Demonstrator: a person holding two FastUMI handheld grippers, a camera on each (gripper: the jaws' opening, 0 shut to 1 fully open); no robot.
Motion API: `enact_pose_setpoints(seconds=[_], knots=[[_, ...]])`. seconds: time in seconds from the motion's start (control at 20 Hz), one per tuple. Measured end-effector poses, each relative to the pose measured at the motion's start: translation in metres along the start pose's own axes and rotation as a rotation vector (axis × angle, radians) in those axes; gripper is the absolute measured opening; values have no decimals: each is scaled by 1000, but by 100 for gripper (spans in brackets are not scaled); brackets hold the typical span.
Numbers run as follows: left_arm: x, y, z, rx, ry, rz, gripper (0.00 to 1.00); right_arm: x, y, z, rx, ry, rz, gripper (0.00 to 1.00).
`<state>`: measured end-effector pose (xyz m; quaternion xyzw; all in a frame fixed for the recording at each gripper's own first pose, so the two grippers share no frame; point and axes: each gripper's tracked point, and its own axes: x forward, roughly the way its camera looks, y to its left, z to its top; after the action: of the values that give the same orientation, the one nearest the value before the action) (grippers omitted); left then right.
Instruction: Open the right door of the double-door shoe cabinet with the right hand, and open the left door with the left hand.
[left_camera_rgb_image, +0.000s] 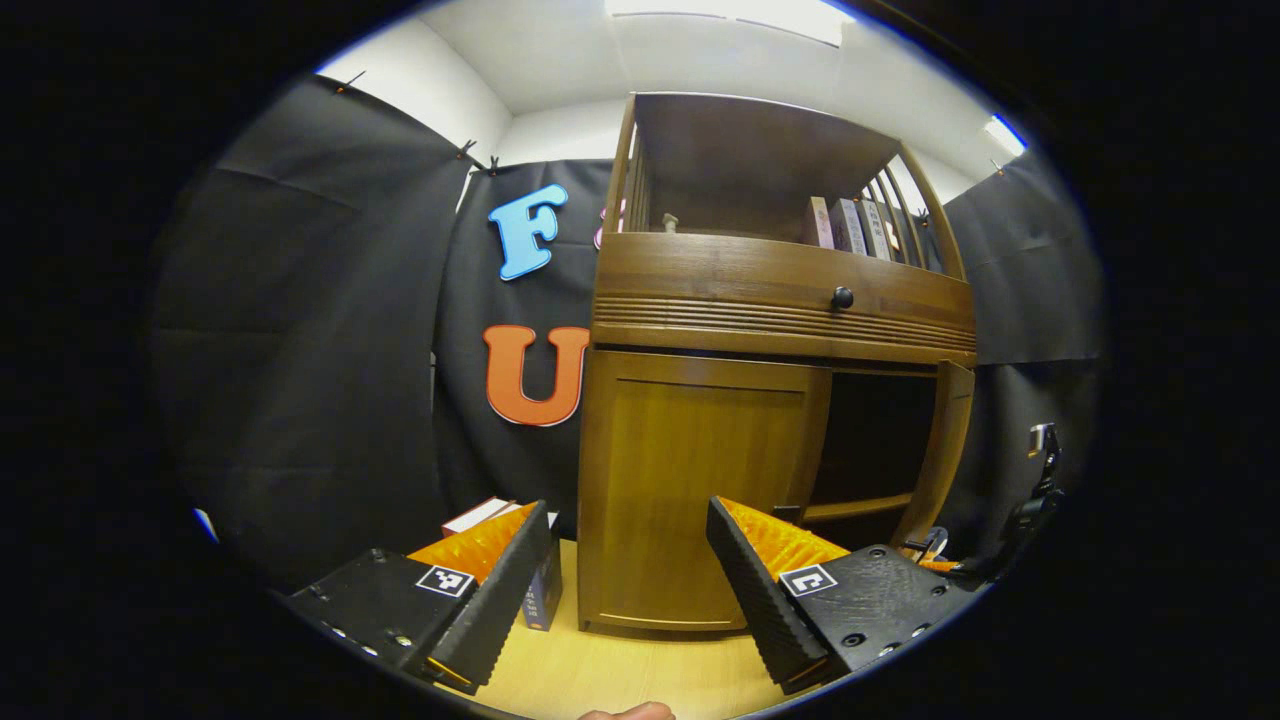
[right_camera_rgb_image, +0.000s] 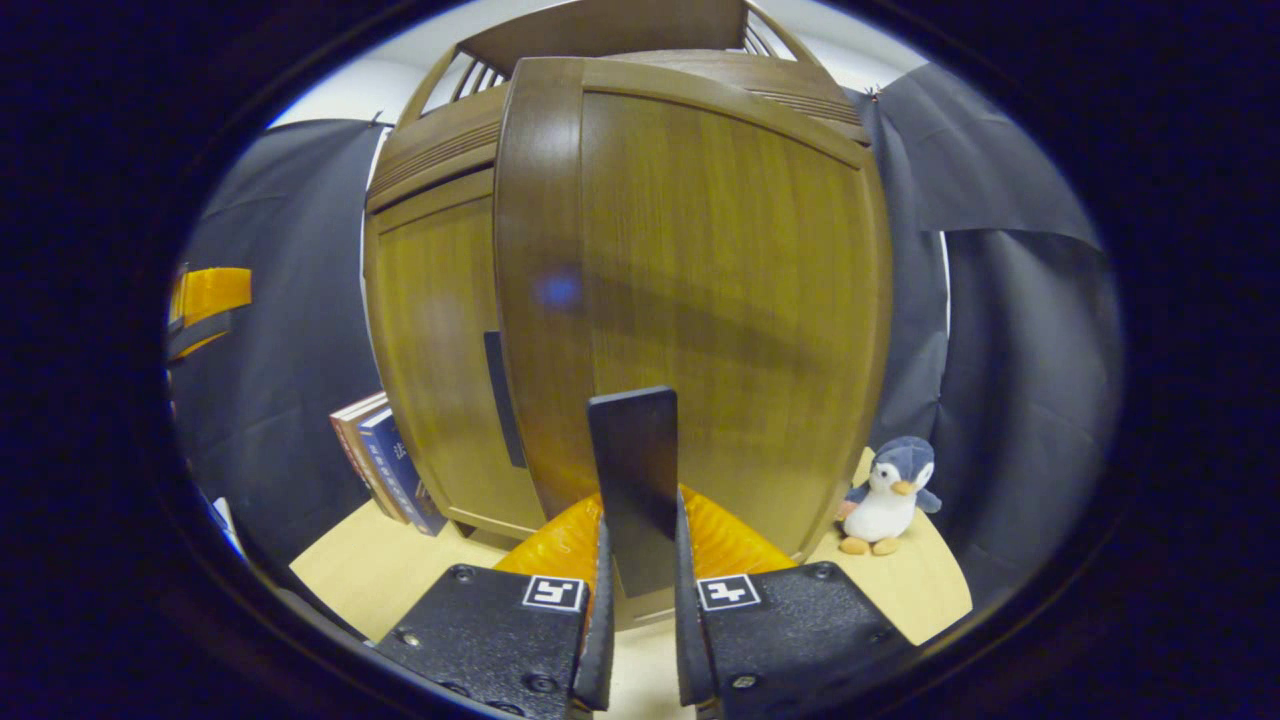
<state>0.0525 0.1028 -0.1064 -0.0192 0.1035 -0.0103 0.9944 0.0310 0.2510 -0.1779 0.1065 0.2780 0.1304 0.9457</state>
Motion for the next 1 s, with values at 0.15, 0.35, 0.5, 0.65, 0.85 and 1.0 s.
enact_pose_setpoints(seconds=[0.15,0.35,0.5,0.65,0.85,1.0], knots=[[8,-19,-2,5,1,-38,95,-14,-8,-4,3,-1,-7,28],[16,-45,-8,5,15,-91,95,-33,-22,-10,6,-6,-22,28],[20,-65,-15,1,33,-127,95,-49,-36,-14,17,-4,-36,26],[24,-82,-19,1,44,-157,95,-61,-50,-17,18,-4,-58,24],[27,-104,-25,8,59,-187,95,-69,-60,-21,38,9,-77,22],[30,-120,-31,9,73,-211,95,-82,-80,-22,36,3,-102,20]])
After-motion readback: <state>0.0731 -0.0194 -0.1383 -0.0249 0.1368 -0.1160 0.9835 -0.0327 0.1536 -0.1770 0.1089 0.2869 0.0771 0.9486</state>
